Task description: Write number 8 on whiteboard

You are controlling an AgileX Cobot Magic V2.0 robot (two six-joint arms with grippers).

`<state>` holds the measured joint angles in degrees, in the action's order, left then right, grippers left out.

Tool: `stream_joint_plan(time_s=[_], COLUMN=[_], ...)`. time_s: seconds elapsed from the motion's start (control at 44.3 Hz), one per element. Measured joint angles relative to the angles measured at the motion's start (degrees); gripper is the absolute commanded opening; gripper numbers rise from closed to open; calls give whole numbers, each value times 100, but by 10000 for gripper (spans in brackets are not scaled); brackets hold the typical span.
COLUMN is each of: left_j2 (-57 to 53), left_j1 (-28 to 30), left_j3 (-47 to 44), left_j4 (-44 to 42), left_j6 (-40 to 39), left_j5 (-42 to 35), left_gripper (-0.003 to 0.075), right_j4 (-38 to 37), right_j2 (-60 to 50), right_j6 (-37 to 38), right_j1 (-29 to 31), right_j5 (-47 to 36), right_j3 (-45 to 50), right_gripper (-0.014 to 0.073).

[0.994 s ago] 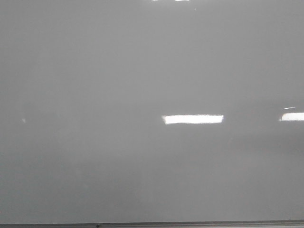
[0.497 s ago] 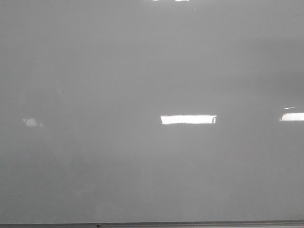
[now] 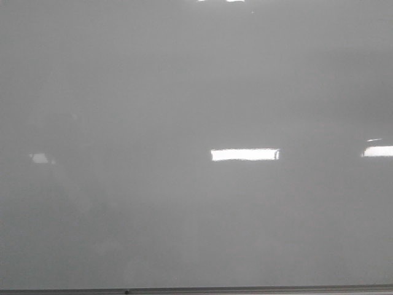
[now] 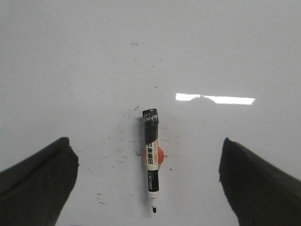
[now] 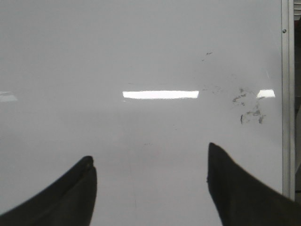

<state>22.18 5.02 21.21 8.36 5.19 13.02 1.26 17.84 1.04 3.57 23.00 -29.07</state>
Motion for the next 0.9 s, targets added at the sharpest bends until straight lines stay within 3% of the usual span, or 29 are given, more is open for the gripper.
stream_joint_plan(time_s=[0.203,0.339,0.474,0.587,0.903], left_j2=[550,1905,3130,3920,5186], left_j1=[0,0,0,0,-36], left_j3=[124,481,764,895,973], left_j4=[13,257,428,460,463], left_j6=[0,0,0,0,123], left_j5=[326,897,972,756,-849], left_gripper=[639,639,639,638,620], right_j4=[0,0,0,0,0], right_j2=[0,0,0,0,0], right_j6=[0,0,0,0,0], right_j1=[0,0,0,-27,-84], right_j5=[0,0,0,0,0], right_j3=[0,0,0,0,0], right_gripper=[589,589,589,589,589])
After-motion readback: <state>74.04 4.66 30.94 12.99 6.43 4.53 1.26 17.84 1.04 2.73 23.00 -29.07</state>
